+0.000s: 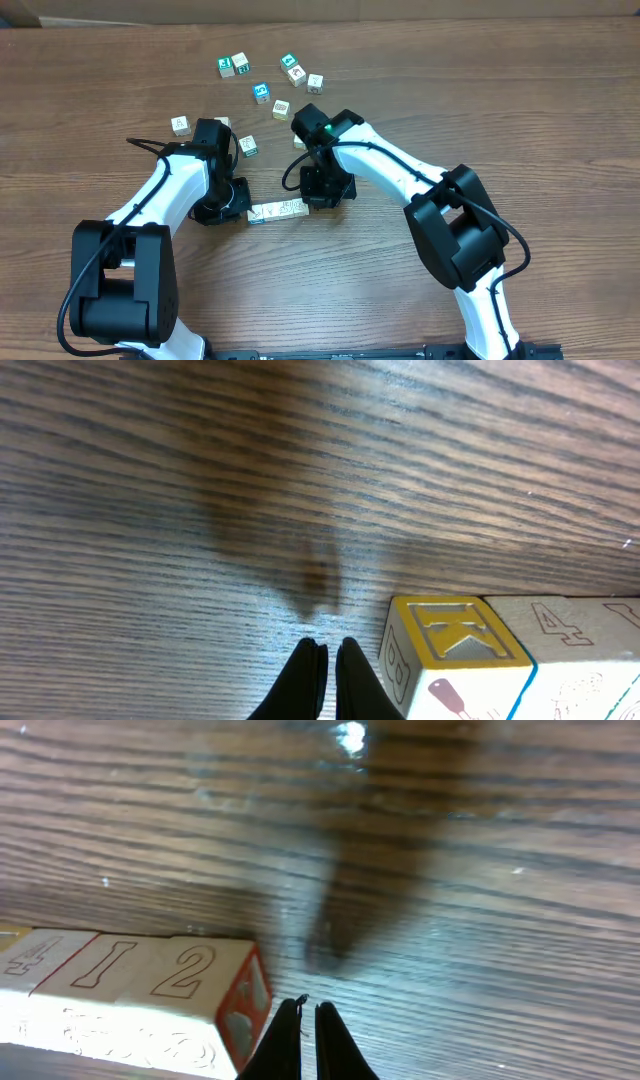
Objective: Form a horizontal line
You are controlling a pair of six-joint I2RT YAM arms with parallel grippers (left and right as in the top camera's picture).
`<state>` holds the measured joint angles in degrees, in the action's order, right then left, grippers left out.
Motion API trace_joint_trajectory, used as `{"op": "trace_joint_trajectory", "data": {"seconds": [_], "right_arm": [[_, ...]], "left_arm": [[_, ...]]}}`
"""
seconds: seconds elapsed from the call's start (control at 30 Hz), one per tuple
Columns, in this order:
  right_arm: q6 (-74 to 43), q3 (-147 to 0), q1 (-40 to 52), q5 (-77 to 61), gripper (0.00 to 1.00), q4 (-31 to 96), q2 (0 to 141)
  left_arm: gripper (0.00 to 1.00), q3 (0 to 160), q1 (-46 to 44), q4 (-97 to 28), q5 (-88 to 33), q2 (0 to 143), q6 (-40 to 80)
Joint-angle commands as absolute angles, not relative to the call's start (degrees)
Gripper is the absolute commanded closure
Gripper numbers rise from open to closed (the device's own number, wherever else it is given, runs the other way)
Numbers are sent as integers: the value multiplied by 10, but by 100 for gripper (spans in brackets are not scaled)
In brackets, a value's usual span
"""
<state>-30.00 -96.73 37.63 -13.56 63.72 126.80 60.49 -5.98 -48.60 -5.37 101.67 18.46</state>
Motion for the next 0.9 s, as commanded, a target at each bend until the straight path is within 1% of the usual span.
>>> {"op": "trace_joint_trajectory", "data": {"seconds": [0.0,0.87], "right_arm": [[-298,-964,375,-136,96,632,1247],[-298,-964,376,-136,96,626,1247]], "left_arm": [[96,601,-61,-481,-61,1019,195],[96,586,-72,-462,-60,1019,200]]}}
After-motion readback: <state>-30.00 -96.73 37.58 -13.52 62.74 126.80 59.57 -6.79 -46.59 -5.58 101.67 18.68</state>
